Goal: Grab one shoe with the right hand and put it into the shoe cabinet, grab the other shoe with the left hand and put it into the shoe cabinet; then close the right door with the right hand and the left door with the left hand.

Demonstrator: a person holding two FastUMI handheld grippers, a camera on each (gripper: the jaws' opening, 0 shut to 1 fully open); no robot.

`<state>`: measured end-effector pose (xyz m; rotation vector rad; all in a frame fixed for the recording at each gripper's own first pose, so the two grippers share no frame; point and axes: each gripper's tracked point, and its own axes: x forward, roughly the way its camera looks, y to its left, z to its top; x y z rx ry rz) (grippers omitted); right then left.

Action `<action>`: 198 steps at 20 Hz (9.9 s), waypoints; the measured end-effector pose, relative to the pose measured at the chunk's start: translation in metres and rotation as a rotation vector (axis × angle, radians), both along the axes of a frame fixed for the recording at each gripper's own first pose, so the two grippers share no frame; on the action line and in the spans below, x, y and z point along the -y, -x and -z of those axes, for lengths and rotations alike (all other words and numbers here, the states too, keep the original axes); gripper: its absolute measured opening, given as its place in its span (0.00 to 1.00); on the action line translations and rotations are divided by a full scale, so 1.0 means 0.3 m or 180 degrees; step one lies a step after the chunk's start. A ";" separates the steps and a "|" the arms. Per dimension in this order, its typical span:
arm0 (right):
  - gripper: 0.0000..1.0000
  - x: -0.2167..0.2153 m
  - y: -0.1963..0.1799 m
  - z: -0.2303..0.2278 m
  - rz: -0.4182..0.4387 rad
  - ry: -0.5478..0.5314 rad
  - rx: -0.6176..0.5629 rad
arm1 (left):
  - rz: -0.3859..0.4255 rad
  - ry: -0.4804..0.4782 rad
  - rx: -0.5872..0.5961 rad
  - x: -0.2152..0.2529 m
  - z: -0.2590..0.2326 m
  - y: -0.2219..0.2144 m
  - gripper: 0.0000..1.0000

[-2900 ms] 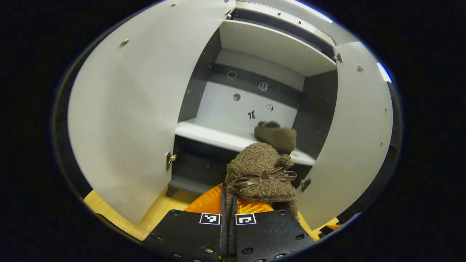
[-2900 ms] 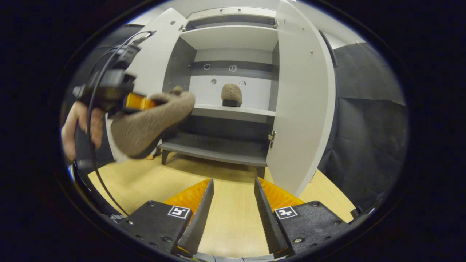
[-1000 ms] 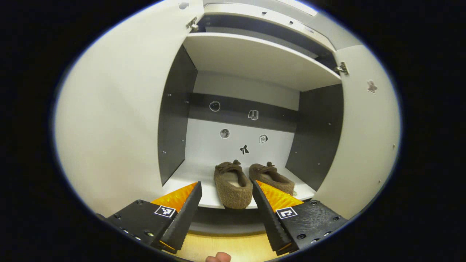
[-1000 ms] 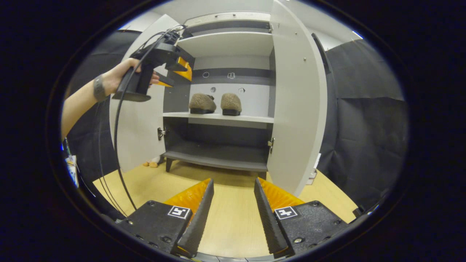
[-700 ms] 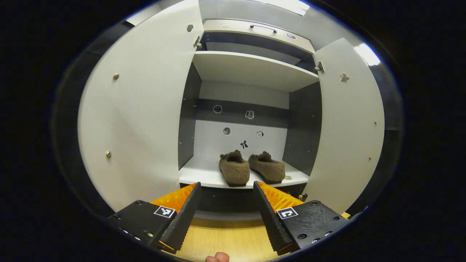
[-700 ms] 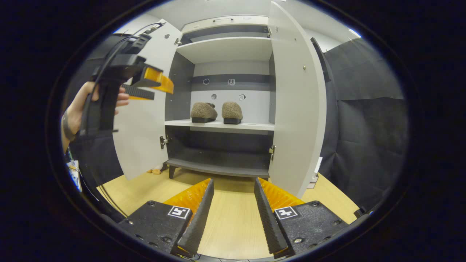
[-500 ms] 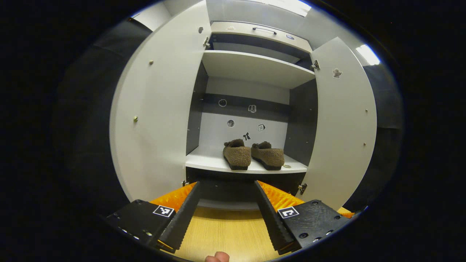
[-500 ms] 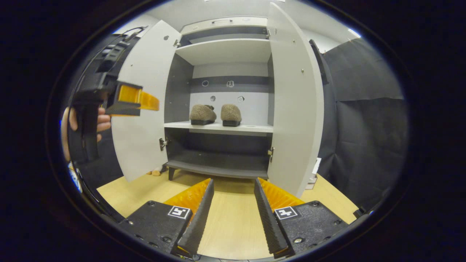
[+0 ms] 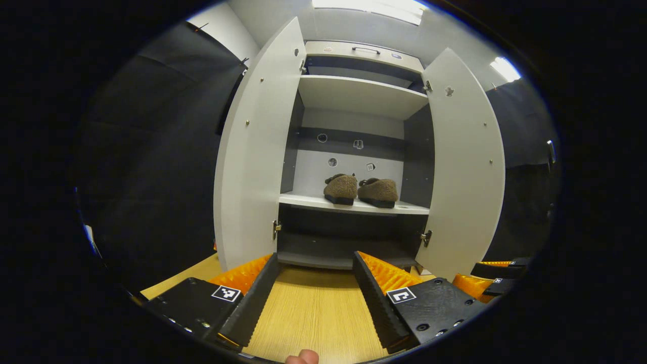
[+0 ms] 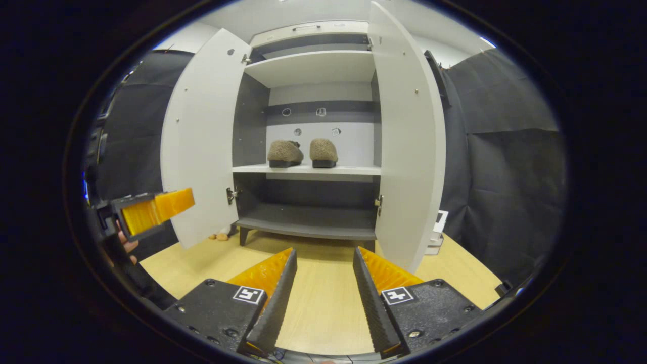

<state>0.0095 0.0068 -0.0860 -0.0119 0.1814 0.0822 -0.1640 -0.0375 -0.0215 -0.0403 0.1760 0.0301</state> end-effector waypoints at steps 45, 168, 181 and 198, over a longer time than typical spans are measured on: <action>0.80 0.546 -0.257 -0.902 0.0412 0.0014 0.0933 | 0.0144 -0.0112 0.0037 0.031 -0.036 0.006 0.90; 0.83 0.219 -0.075 -0.286 0.0474 0.0009 0.0543 | 0.0231 -0.0008 0.0442 -0.256 -0.454 -0.358 0.93; 0.83 0.104 -0.028 -0.267 0.0235 -0.0073 0.0483 | 0.0353 0.0312 0.0149 -0.058 -0.205 -0.108 0.93; 0.83 0.085 -0.032 -0.211 0.0209 -0.0127 0.0305 | 0.0314 0.0099 0.0153 0.002 -0.165 -0.038 0.93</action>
